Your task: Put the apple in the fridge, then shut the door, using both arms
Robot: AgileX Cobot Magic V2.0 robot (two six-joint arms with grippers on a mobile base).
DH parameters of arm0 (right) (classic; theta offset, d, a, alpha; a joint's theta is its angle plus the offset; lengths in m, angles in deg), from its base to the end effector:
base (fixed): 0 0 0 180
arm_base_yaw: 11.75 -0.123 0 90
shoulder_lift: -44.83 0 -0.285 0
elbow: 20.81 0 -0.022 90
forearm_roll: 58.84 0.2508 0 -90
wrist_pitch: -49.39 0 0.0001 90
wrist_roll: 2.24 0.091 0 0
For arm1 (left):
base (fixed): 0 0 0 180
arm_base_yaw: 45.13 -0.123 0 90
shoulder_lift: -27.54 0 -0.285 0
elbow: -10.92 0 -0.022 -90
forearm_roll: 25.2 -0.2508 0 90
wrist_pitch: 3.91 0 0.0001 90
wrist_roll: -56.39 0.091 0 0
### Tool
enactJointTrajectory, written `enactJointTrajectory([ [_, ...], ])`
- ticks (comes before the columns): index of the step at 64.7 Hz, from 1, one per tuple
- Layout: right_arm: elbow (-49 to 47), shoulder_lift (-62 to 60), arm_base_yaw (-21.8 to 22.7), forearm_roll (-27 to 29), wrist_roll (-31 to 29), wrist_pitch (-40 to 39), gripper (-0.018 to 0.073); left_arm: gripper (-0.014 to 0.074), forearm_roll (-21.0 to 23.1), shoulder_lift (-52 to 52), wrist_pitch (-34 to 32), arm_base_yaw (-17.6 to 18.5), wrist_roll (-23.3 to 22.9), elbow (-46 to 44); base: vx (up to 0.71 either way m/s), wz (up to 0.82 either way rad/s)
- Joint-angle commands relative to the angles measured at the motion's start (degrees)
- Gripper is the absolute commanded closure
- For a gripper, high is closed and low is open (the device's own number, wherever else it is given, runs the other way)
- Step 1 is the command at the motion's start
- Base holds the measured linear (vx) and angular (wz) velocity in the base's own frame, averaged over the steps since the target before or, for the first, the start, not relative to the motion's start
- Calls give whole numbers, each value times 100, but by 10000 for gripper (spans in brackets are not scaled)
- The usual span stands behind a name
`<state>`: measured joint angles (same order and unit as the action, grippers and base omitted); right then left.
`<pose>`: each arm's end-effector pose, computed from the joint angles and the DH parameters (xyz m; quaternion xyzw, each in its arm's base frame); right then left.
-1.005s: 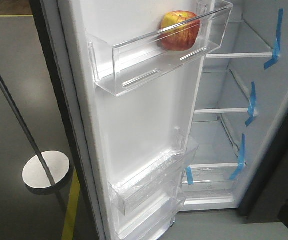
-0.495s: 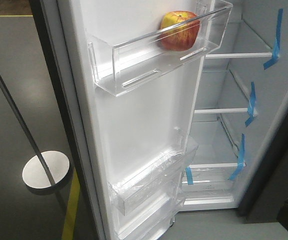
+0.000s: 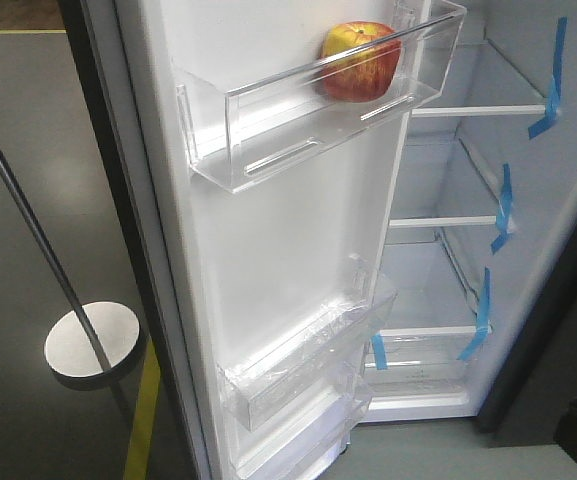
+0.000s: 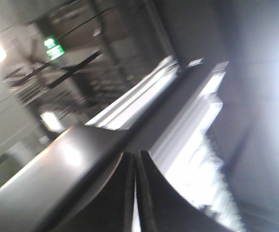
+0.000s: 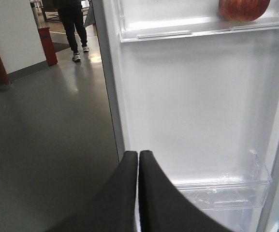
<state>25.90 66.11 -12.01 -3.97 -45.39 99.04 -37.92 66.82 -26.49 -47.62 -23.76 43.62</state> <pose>0.0280 0.0569 0.3258 -0.2126 0.7326 0.2554 0.5940 0.0808 -0.0042 0.4603 -0.2131 0.3656 -0.5076 0.7505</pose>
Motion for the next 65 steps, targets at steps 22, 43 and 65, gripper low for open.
enactJointTrajectory([
  [22, -127, 73, 27, 280, -22, -231, 565, 599, -216, 2853, -1295, 18, -651, -1011, 0, 0],
  [43, -127, 73, 27, 280, -22, -206, 561, 507, -2238, 4479, -1888, 18, -2398, -2180, 0, 0],
  [65, -127, 73, 27, 273, -22, -211, 555, 263, -3353, 5551, -2359, 18, -3574, -3267, 0, 0],
])
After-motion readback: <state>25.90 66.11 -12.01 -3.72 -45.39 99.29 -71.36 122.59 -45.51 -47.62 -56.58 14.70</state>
